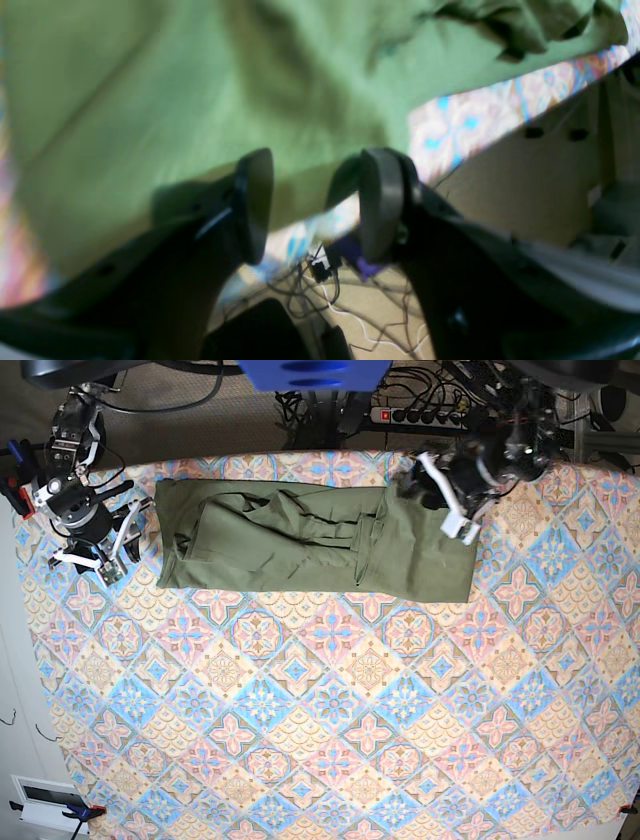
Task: Layout the t-shirt on the table in an organized manner, then fold the t-shirt properly
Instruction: 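Move the left gripper along the folded t-shirt and press its end inward, then raise the left gripper and reposition it over the strip's end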
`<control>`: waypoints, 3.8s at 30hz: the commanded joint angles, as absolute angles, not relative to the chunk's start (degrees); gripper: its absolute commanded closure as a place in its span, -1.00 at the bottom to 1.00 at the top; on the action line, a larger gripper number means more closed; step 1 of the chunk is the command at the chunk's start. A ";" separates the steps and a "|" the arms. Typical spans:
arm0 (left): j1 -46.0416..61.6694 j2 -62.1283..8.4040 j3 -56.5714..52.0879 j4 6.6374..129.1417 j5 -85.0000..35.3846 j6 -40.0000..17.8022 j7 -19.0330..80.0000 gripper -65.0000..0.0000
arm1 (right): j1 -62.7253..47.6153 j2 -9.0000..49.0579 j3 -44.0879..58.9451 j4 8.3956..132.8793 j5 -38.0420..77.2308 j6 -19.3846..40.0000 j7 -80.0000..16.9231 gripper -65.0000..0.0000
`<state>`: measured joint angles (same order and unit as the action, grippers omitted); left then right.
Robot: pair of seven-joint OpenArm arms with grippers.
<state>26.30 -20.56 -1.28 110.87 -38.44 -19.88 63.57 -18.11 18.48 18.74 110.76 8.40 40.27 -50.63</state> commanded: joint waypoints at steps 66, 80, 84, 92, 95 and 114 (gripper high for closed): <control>30.73 -32.84 0.92 113.98 -12.97 -19.91 63.08 0.16 | -19.47 17.54 19.38 112.40 9.01 40.00 -49.45 0.24; 28.26 -31.43 -1.10 112.75 -12.79 -20.00 62.81 0.15 | -19.47 17.54 19.12 112.40 9.01 40.00 -49.45 0.24; 25.63 -31.16 0.92 109.23 -12.79 -20.00 62.81 0.16 | -19.47 17.54 19.38 112.40 9.01 40.00 -49.45 0.24; 25.10 -31.16 4.44 109.41 -13.32 -20.18 62.81 0.35 | -19.47 17.54 19.47 112.48 9.01 40.00 -49.45 0.24; 27.03 -31.16 4.44 111.60 -13.41 -20.35 62.90 0.57 | -19.47 17.54 19.47 112.48 9.01 40.00 -49.45 0.24; 30.99 -31.34 -1.10 115.30 -13.41 -20.35 62.99 0.50 | -19.47 17.54 19.47 112.48 9.01 40.00 -49.45 0.24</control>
<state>31.14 -30.61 -0.78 114.24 -13.28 -20.40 63.68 -19.88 16.67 18.92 111.39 8.60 40.27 -50.43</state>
